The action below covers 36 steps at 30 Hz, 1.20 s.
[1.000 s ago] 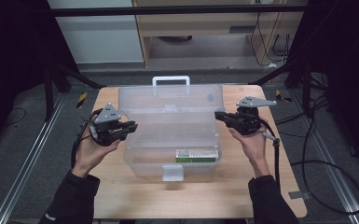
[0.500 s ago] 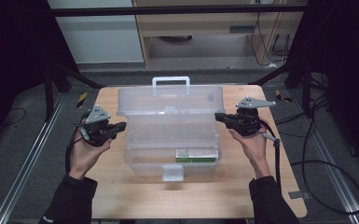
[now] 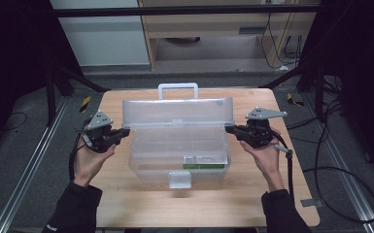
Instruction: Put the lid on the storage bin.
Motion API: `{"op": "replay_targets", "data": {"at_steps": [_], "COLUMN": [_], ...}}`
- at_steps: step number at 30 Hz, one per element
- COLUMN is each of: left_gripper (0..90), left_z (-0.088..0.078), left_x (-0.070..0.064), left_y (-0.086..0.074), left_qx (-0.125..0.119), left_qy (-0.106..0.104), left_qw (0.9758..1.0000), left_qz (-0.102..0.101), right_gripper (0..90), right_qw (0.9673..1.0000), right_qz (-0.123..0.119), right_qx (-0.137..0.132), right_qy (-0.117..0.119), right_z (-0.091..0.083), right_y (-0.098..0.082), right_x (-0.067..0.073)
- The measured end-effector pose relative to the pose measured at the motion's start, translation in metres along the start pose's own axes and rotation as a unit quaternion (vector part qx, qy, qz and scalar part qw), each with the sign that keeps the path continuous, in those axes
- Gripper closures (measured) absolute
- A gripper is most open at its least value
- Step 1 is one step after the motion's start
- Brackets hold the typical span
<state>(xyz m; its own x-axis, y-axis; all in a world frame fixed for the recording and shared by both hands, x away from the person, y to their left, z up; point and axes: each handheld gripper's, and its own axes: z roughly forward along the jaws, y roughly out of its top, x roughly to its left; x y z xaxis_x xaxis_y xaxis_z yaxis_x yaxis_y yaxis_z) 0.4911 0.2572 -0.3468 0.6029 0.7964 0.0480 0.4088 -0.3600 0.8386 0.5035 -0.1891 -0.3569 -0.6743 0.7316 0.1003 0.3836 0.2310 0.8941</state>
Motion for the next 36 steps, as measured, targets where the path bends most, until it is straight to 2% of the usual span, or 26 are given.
{"op": "replay_targets", "data": {"at_steps": [14, 26, 36], "left_gripper": [89.8, 89.8, 89.7], "left_z": [-0.004, -0.005, -0.006], "left_x": [0.001, -0.007, -0.010], "left_y": [-0.022, -0.039, -0.048], "left_qx": [-0.003, 0.004, 0.016], "left_qy": [-0.005, -0.006, -0.006], "left_qw": [0.9999, 1.0000, 0.9999], "left_qz": [-0.011, -0.002, 0.001], "right_gripper": [90.0, 90.0, 89.9], "right_qw": [0.9998, 0.9990, 0.9982], "right_qz": [-0.011, -0.019, -0.024], "right_qx": [0.017, 0.037, 0.051], "right_qy": [-0.001, -0.018, -0.019], "right_z": [-0.012, -0.019, -0.017], "right_y": [-0.018, -0.036, -0.044], "right_x": [0.009, 0.014, 0.016]}}
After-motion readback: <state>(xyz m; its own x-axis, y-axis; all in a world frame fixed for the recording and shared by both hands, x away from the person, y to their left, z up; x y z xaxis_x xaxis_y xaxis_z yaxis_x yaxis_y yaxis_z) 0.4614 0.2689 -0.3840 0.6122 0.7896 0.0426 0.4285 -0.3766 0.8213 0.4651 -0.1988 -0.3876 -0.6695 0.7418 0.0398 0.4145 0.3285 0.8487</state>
